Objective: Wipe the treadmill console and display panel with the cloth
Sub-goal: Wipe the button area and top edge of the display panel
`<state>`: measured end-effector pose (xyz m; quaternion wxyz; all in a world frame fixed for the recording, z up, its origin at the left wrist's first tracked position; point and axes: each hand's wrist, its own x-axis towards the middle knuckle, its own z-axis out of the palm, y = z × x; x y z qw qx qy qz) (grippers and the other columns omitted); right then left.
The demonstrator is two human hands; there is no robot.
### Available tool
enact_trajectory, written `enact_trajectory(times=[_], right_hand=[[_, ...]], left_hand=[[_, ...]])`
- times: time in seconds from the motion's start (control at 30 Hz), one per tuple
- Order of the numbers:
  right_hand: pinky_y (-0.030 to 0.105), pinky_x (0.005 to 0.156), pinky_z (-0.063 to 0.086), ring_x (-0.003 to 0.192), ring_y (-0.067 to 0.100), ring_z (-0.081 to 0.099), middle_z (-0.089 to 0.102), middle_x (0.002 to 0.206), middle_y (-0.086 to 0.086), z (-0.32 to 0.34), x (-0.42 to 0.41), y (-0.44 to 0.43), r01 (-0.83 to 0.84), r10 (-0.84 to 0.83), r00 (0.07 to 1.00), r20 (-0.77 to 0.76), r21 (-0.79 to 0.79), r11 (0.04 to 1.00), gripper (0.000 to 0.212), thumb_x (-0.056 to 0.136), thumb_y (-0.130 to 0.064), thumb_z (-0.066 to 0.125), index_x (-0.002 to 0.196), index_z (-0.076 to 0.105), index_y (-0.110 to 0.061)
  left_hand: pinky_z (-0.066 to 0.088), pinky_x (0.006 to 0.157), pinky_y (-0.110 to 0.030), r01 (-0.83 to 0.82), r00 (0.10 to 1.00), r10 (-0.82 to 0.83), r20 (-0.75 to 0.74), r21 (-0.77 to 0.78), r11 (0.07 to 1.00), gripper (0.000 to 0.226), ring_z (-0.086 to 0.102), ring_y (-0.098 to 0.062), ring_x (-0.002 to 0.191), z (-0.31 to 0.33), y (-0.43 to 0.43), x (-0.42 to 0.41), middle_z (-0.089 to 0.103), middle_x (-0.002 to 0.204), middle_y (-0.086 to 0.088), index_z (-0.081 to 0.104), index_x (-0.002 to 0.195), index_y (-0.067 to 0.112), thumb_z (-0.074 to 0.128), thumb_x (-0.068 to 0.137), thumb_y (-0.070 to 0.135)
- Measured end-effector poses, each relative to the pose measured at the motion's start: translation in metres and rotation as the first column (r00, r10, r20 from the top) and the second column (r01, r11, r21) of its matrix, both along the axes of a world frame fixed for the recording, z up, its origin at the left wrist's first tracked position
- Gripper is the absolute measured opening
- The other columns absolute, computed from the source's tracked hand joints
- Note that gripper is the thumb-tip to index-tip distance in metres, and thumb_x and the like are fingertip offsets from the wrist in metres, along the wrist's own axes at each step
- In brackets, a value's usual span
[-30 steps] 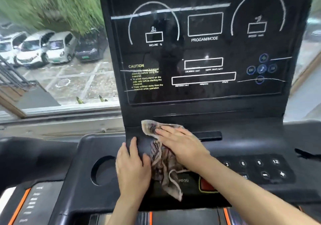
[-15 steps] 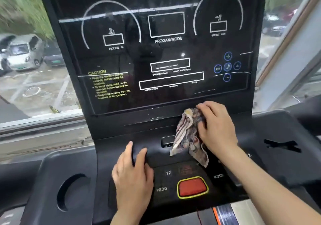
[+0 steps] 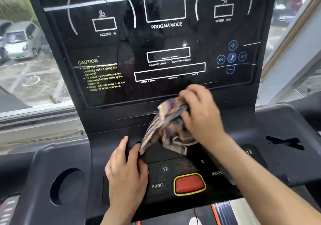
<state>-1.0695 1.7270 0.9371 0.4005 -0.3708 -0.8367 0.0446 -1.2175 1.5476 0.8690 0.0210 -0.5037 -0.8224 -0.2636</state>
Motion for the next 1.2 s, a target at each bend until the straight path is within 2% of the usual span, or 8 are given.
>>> enact_trajectory(times=[0.17,0.4,0.5,0.6,0.7,0.83,0.93,1.2], right_hand=[[0.037,0.073,0.036,0.090,0.032,0.050,0.059,0.099,0.012,-0.003,0.065,0.027,0.219,-0.222,0.967,0.125,0.038,0.975,0.031,0.072,0.000,0.069,0.102,0.073,-0.010],[0.043,0.084,0.047,0.099,0.033,0.054,0.061,0.108,0.016,-0.020,0.023,-0.008,0.082,-0.081,0.989,0.124,-0.003,0.997,0.036,0.079,-0.011,0.058,0.112,0.063,0.002],[0.043,0.070,0.048,0.088,0.030,0.053,0.060,0.098,0.010,-0.020,-0.038,-0.031,-0.017,0.023,0.993,0.118,-0.054,0.998,0.027,0.083,-0.019,0.049,0.101,0.064,-0.006],[0.037,0.077,0.048,0.094,0.025,0.051,0.061,0.098,0.006,-0.019,-0.056,-0.037,-0.101,0.103,0.986,0.135,-0.027,0.995,0.027,0.081,-0.019,0.050,0.101,0.064,-0.009],[0.035,0.088,0.045,0.104,0.024,0.053,0.063,0.109,0.004,-0.020,-0.029,-0.023,-0.177,0.175,0.961,0.213,-0.007,0.984,0.029,0.085,-0.020,0.053,0.110,0.065,-0.011],[0.038,0.086,0.044,0.108,0.026,0.059,0.066,0.114,0.003,-0.021,0.042,0.010,-0.037,0.038,0.979,0.202,-0.011,0.999,0.031,0.089,-0.022,0.050,0.111,0.068,-0.011],[0.043,0.083,0.048,0.111,0.026,0.058,0.064,0.117,0.004,-0.021,0.092,0.035,0.024,-0.024,0.977,0.210,0.003,1.000,0.029,0.092,-0.015,0.048,0.113,0.066,-0.009],[0.037,0.080,0.044,0.096,0.029,0.055,0.066,0.100,0.012,-0.026,0.085,0.039,0.087,-0.099,0.992,0.076,0.155,0.984,0.018,0.088,-0.006,0.060,0.102,0.070,0.000]], left_hand=[[0.036,0.095,-0.048,-0.002,0.999,-0.001,0.032,0.100,0.995,0.043,0.048,-0.027,0.116,0.004,0.000,0.007,0.051,0.136,-0.004,0.064,0.119,0.019,0.054,0.077,0.018],[0.046,0.095,-0.029,0.388,0.918,-0.397,-0.026,0.274,0.880,0.029,0.057,-0.019,0.105,0.050,0.044,0.064,0.063,0.119,-0.003,0.069,0.110,0.007,0.053,0.087,0.013],[0.038,0.090,-0.014,0.229,0.957,-0.269,0.105,0.292,0.929,0.019,0.053,-0.013,0.095,0.063,0.053,0.047,0.064,0.109,0.003,0.064,0.093,0.009,0.050,0.080,0.013],[0.035,0.086,-0.010,0.168,0.966,-0.199,0.166,0.184,0.969,0.026,0.052,-0.010,0.093,0.066,0.050,0.023,0.062,0.106,0.011,0.062,0.099,0.016,0.048,0.078,0.013],[0.040,0.095,-0.022,0.226,0.965,-0.238,0.112,0.113,0.968,0.034,0.056,-0.013,0.104,0.064,0.064,0.032,0.063,0.112,0.010,0.063,0.109,0.020,0.051,0.082,0.002],[0.039,0.102,-0.025,0.297,0.955,-0.289,-0.068,0.213,0.931,0.036,0.050,-0.019,0.111,0.062,0.101,0.074,0.062,0.121,-0.002,0.064,0.120,0.008,0.058,0.085,0.005],[0.047,0.090,-0.040,0.377,0.924,-0.350,-0.155,0.206,0.903,0.030,0.051,-0.024,0.102,0.062,0.143,0.102,0.063,0.116,-0.003,0.068,0.111,0.010,0.059,0.083,0.009],[0.048,0.063,-0.033,0.344,0.925,-0.294,-0.243,0.199,0.918,0.013,0.055,-0.020,0.077,0.066,0.167,0.099,0.067,0.094,0.005,0.073,0.090,0.017,0.059,0.091,0.018]])
